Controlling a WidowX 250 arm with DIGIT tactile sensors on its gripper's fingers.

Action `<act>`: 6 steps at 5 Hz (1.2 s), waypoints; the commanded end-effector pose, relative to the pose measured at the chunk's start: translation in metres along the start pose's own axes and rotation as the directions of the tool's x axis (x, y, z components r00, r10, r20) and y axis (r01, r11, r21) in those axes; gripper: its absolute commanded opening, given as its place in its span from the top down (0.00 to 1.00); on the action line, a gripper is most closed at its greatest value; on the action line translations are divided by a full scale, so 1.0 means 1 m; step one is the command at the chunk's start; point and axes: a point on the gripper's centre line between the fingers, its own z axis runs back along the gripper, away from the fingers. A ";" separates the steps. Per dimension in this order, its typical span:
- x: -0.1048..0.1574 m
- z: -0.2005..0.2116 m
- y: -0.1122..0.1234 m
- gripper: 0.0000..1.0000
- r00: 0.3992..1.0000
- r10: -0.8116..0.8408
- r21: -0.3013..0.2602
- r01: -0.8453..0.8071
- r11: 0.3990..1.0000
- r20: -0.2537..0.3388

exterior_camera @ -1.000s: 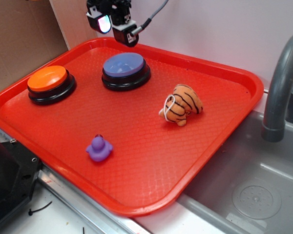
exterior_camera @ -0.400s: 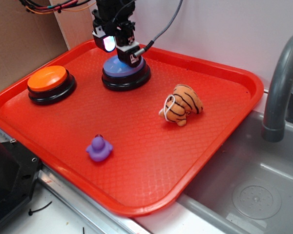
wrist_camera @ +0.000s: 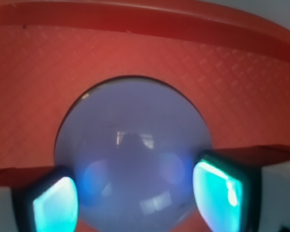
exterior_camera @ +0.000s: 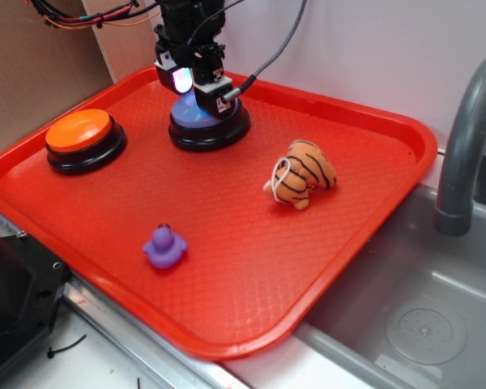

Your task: Push the purple button.

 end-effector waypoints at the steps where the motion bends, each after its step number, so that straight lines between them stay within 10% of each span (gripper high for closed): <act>1: 0.007 0.088 0.003 0.00 0.985 0.021 0.049 -0.030 0.998 0.168; 6: 0.006 -0.009 0.007 0.00 0.998 -0.028 0.015 0.027 1.000 0.052</act>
